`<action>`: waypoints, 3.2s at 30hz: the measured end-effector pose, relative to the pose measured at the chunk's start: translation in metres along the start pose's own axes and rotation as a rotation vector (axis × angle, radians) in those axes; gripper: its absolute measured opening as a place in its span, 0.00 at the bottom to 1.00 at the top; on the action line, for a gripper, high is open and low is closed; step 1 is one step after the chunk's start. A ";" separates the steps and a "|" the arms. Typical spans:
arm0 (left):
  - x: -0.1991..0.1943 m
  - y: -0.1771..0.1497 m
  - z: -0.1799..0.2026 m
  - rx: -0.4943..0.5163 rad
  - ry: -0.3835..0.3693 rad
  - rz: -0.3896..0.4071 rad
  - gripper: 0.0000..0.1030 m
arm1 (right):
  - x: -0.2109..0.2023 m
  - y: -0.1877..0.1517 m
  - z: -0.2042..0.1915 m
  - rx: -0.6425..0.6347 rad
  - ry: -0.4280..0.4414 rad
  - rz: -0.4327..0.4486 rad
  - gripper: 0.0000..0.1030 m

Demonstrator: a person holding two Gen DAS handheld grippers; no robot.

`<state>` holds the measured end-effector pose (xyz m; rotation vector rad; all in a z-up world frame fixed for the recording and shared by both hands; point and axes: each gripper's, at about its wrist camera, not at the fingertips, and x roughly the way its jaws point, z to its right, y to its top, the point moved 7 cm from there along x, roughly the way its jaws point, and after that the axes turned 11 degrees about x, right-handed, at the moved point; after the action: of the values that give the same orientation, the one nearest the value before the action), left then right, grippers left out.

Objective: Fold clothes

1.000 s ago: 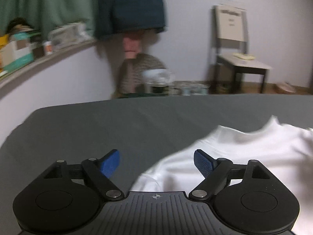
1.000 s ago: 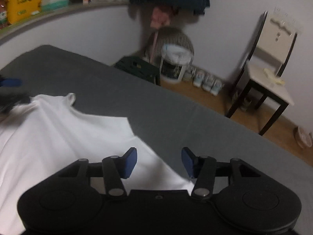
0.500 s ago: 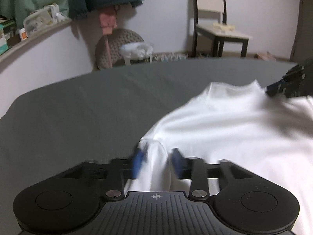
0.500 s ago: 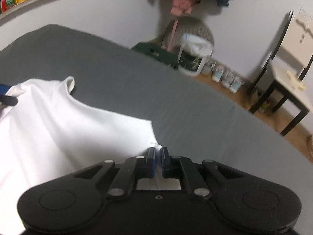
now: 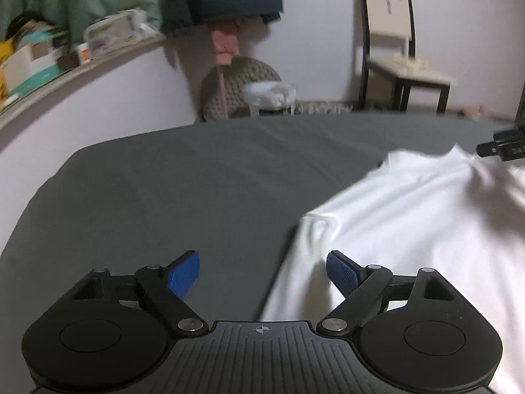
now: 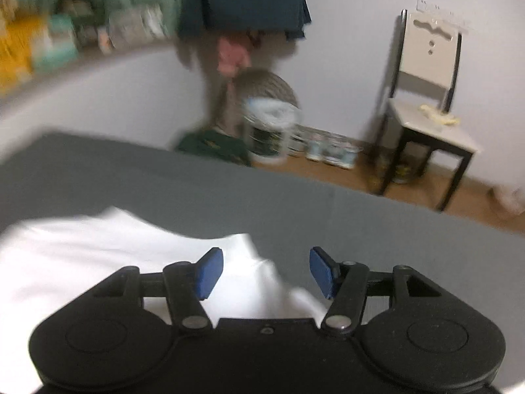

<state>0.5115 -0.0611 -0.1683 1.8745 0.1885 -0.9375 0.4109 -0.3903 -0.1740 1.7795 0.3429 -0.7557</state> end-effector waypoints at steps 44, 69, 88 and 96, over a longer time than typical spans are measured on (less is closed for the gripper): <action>-0.109 -0.151 -0.127 -0.191 0.307 -0.204 0.91 | -0.207 -0.284 -0.111 -0.109 0.256 -0.039 0.84; -0.216 -0.188 0.050 0.250 0.041 -0.054 0.07 | -0.207 -0.288 -0.116 -0.133 0.270 0.001 0.91; -0.174 -0.228 -0.152 0.186 0.818 -0.442 0.07 | -0.207 -0.290 -0.116 -0.154 0.257 -0.002 0.93; -0.155 -0.245 -0.180 0.228 0.861 -0.572 0.06 | -0.213 -0.289 -0.117 -0.195 0.229 -0.020 0.93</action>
<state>0.3749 0.2501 -0.1995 2.3941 1.2250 -0.4459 0.1221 -0.1535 -0.2318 1.6811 0.5687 -0.5135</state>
